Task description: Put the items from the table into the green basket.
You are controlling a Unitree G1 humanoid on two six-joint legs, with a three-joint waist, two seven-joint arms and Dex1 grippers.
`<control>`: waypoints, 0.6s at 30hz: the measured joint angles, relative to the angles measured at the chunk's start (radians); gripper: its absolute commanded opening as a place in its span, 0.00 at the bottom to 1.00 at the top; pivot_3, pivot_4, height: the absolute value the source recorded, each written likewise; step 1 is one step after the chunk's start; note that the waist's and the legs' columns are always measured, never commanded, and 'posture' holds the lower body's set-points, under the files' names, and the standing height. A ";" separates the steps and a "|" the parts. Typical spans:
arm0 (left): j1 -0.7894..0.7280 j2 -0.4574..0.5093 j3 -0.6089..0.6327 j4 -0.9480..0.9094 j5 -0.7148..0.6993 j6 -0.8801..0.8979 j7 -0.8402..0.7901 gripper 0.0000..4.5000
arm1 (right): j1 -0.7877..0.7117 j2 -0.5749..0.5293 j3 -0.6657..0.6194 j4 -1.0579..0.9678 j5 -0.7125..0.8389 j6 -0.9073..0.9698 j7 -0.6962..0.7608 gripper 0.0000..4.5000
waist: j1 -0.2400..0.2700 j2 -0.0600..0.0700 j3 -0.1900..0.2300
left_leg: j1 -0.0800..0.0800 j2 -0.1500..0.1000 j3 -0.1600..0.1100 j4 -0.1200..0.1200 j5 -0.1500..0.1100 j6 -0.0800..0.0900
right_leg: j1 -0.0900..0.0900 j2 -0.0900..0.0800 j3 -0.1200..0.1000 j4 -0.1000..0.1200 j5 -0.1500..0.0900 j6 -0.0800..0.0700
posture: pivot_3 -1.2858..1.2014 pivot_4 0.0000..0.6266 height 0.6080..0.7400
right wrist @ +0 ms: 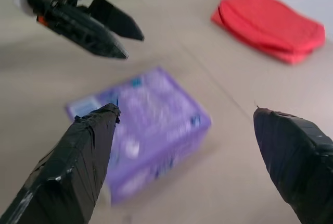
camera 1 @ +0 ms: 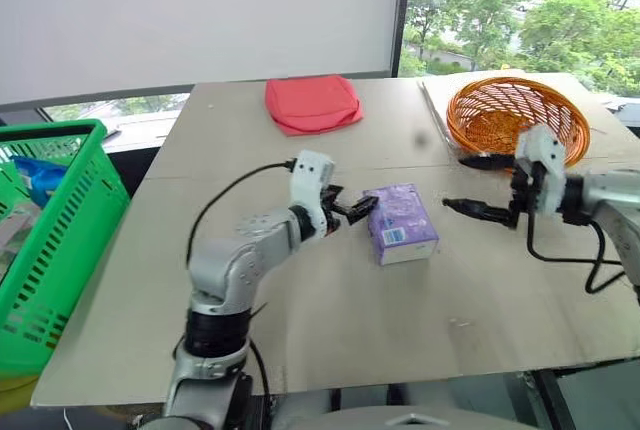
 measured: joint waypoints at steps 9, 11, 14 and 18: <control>0.046 -0.099 -0.010 0.039 0.024 0.041 0.084 0.87 | 0.092 -0.013 -0.024 -0.028 -0.033 -0.053 -0.017 1.00 | -0.025 0.005 0.002 | 0.002 0.000 0.000 0.008 -0.001 0.001 | 0.007 0.001 0.000 -0.002 0.002 0.004 | 0.45 0.03 1.00; 0.049 -0.105 -0.024 0.044 0.031 0.023 0.081 0.70 | 0.091 -0.006 -0.025 -0.041 -0.029 -0.053 -0.029 1.00 | -0.023 0.005 0.001 | 0.002 0.000 -0.001 0.008 -0.001 0.001 | 0.007 0.001 -0.001 -0.003 0.002 0.004 | 0.45 0.02 1.00; 0.047 -0.107 -0.039 0.046 0.038 0.004 0.079 0.39 | 0.091 0.000 -0.025 -0.045 -0.027 -0.053 -0.031 1.00 | -0.023 0.006 0.001 | 0.002 0.000 -0.001 0.008 -0.001 0.001 | 0.008 0.001 -0.001 -0.004 0.002 0.005 | 0.45 0.03 1.00; 0.031 -0.075 -0.040 0.088 0.086 -0.086 0.085 0.32 | 0.041 0.022 -0.011 -0.039 -0.029 -0.053 -0.034 1.00 | -0.029 0.008 0.000 | 0.003 0.001 -0.001 0.008 -0.001 0.001 | 0.008 0.002 0.000 -0.004 0.003 0.005 | 0.45 0.03 1.00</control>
